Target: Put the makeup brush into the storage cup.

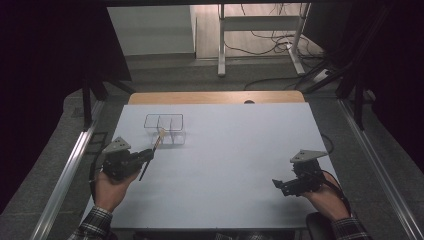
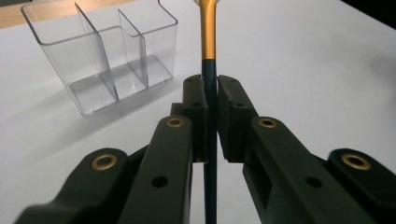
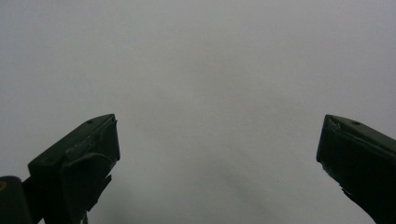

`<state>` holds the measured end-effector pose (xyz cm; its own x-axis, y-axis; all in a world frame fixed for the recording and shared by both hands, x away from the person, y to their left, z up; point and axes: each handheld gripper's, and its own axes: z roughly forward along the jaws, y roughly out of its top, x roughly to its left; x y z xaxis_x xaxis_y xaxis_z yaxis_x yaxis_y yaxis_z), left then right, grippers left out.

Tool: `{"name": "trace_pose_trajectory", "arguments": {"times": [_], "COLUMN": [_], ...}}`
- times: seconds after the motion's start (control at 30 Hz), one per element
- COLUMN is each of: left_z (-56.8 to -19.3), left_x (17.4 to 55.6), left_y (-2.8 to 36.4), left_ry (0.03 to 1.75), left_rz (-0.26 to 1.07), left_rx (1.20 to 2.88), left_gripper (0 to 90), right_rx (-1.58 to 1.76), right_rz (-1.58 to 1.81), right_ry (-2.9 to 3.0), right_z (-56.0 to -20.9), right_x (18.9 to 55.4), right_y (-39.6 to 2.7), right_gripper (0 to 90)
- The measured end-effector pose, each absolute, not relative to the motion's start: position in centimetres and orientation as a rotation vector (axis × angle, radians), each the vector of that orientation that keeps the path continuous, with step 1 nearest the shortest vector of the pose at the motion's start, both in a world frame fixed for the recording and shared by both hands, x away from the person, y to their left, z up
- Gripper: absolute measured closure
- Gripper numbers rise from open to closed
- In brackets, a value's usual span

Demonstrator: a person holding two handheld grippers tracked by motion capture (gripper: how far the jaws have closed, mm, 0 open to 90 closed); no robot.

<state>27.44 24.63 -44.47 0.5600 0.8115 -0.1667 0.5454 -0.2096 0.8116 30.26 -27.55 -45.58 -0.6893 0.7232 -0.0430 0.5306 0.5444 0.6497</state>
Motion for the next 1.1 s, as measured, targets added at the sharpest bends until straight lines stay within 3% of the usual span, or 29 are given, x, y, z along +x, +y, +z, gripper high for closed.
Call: {"name": "trace_pose_trajectory", "arguments": {"times": [1.1], "left_z": [-43.1], "left_x": [30.1], "left_y": [23.6], "left_ry": [1.107], "left_rz": [0.450], "left_rx": [1.819], "left_gripper": [83.3], "right_rx": [1.058], "right_rz": [0.873], "right_ry": [2.459], "right_z": [-45.7], "right_x": [30.2], "right_y": [-27.4], "right_gripper": [0.0]}}
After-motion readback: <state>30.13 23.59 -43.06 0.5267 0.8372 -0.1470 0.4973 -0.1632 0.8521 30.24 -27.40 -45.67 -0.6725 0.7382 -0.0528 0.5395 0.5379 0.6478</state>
